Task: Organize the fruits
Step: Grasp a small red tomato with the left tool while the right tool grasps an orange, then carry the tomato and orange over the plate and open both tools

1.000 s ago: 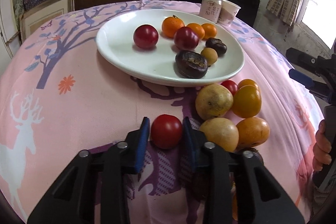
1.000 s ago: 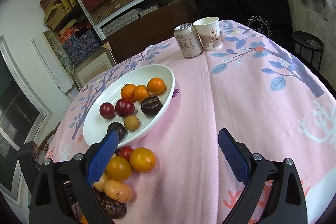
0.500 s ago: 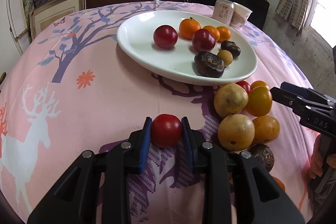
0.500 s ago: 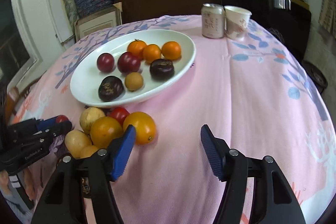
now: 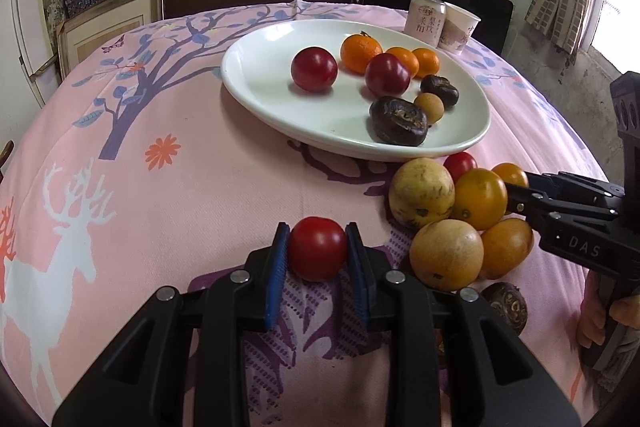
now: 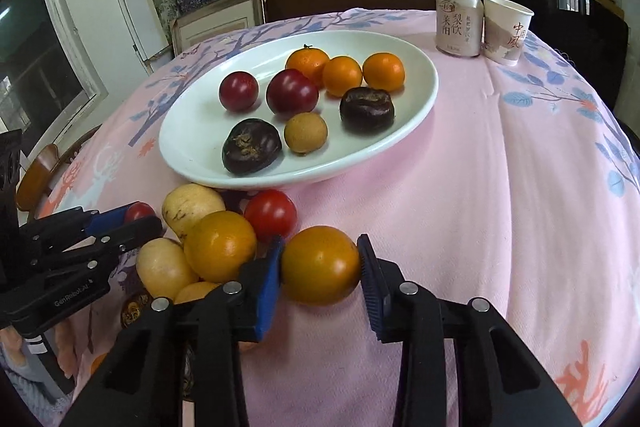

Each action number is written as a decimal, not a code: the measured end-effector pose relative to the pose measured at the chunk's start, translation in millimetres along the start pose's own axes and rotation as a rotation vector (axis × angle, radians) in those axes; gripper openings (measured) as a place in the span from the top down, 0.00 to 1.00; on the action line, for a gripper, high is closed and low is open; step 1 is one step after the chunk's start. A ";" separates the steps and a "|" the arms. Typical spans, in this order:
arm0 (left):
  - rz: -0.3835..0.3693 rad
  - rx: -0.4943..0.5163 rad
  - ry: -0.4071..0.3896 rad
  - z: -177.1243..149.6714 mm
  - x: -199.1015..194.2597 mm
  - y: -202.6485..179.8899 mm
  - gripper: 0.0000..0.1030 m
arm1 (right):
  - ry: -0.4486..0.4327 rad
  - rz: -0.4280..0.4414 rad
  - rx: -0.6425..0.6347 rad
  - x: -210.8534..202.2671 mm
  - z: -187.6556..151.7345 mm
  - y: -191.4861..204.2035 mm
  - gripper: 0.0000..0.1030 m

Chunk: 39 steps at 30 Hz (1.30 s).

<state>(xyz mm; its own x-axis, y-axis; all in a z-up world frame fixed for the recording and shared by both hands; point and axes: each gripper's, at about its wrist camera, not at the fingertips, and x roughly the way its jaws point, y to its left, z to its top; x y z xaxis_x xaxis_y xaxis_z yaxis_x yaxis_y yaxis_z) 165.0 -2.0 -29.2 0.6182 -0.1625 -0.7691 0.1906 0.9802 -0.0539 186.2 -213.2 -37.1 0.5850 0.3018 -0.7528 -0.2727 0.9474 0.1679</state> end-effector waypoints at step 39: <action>0.086 -0.056 -0.096 90.0 37.7 9.2 0.73 | -0.174 -0.014 0.022 3.5 76.8 8.6 0.59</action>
<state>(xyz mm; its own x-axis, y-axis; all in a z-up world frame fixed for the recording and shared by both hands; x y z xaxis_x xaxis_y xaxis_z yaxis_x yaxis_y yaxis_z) 258.6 -9.2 -1.4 0.7008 -0.0846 -0.7083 0.0926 0.9953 -0.0272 244.6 -195.7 10.6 0.7122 0.3008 -0.6342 -0.2477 0.9531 0.1739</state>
